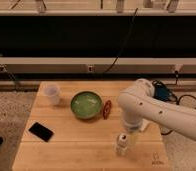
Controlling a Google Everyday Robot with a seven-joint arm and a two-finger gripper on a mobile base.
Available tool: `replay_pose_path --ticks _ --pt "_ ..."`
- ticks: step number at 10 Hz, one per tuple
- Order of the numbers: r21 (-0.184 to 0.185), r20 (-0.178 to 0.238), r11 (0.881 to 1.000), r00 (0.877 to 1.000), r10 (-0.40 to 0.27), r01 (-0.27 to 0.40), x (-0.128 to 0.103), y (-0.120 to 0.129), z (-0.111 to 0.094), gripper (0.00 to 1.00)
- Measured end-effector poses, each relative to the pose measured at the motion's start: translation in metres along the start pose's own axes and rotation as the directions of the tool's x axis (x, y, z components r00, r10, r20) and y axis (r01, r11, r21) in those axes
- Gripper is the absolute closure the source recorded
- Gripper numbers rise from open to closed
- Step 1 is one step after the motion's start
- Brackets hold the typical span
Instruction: Knock the bottle over
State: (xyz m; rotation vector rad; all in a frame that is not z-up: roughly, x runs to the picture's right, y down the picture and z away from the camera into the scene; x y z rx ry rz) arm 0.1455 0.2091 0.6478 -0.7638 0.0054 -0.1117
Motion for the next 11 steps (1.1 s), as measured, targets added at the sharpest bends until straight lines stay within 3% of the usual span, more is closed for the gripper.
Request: replay_pose_path --ticks 2,4,5,8,10,11 --pt "-0.006 -0.004 1.000 1.000 -0.018 0.017 -0.010 0.002 0.000 0.53" --pt "-0.009 -0.001 0.999 0.999 -0.038 0.038 -0.029 0.001 0.003 0.64" --pt "-0.010 -0.004 0.999 0.999 -0.048 0.048 -0.033 0.002 0.004 0.62" --pt "-0.019 0.000 0.997 0.998 -0.071 0.070 -0.048 0.004 0.003 0.40" --pt "-0.020 0.005 0.996 0.996 -0.090 0.090 -0.064 0.004 0.002 0.40" --pt "-0.020 0.007 0.995 0.995 -0.097 0.097 -0.077 0.002 0.002 0.32"
